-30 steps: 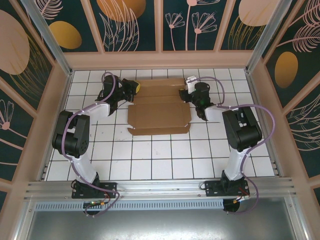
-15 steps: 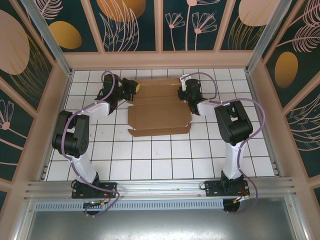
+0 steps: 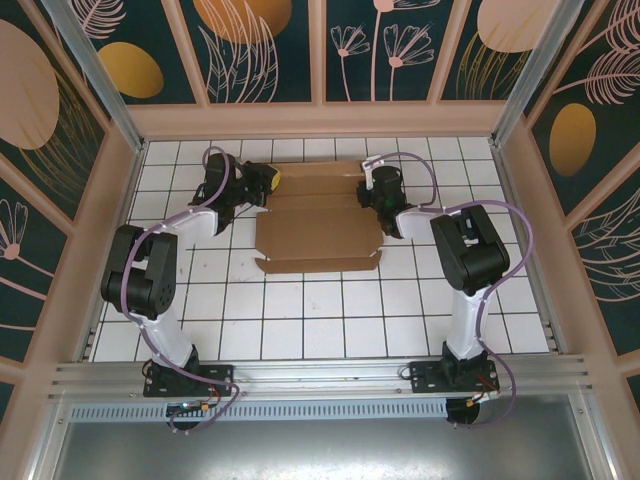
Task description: Fold the paper box
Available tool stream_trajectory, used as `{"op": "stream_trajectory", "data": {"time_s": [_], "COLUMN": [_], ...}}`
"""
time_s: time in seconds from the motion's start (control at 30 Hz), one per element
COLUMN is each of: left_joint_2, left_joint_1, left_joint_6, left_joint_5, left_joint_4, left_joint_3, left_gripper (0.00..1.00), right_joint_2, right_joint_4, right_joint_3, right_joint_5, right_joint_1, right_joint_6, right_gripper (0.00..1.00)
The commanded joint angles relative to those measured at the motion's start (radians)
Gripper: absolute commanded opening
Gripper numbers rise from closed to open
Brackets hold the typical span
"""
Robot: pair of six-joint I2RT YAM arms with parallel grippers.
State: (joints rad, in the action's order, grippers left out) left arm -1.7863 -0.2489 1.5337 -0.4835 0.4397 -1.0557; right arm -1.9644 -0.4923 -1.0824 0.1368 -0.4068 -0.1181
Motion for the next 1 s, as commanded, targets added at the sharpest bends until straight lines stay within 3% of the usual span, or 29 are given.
{"op": "stream_trajectory", "data": {"time_s": [0.0,0.23,0.4,0.67,0.97], "left_joint_2": [0.01,-0.031,-0.044,-0.067,0.133], "left_joint_1": [-0.009,-0.013,-0.018,-0.019,0.039], "left_joint_6": [0.023,0.018,0.015,0.008,-0.177], "left_joint_5": [-0.059,-0.094,-0.098,-0.155,-0.177], "left_joint_4": [0.043,0.027,0.072,0.199,0.087], "left_joint_3": [0.033,0.008,0.024,0.052,0.179], "left_gripper": [0.09,0.09,0.15,0.47,0.65], "right_joint_2": [0.02,0.012,0.037,0.031,0.045], "right_joint_4": [-0.024,-0.019,-0.029,0.02,0.036], "right_joint_3": [0.007,0.02,0.067,0.05,0.059], "right_joint_5": [-0.02,-0.009,0.004,0.031,0.046], "right_joint_1": [0.003,-0.004,-0.003,0.004,0.01], "right_joint_6": [0.015,0.077,0.103,0.118,0.13], "right_gripper": [0.14,0.1,0.08,0.07,0.07]}}
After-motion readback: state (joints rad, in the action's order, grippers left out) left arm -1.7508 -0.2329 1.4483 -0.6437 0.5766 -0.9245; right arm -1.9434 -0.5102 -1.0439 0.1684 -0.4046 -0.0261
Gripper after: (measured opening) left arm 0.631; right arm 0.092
